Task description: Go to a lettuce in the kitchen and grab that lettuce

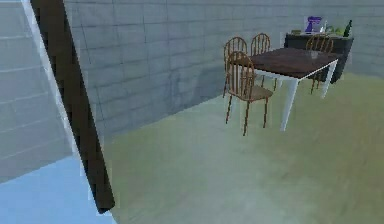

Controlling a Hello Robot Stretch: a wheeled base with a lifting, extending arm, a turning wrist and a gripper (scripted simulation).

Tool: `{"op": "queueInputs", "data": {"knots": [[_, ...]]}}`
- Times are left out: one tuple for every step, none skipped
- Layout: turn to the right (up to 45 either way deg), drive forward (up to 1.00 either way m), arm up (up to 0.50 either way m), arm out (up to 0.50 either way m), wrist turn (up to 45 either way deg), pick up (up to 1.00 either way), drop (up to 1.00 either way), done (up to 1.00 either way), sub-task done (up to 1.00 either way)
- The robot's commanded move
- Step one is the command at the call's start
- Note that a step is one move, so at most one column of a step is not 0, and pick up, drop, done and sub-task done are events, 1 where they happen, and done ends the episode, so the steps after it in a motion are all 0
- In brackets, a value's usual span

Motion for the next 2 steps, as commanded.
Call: {"op": "queueInputs", "data": {"knots": [[42.0,0.0,0.0,0.0,0.0,0.0,0.0,0.0,0.0],[0.0,1.0,0.0,0.0,0.0,0.0,0.0,0.0,0.0]]}}
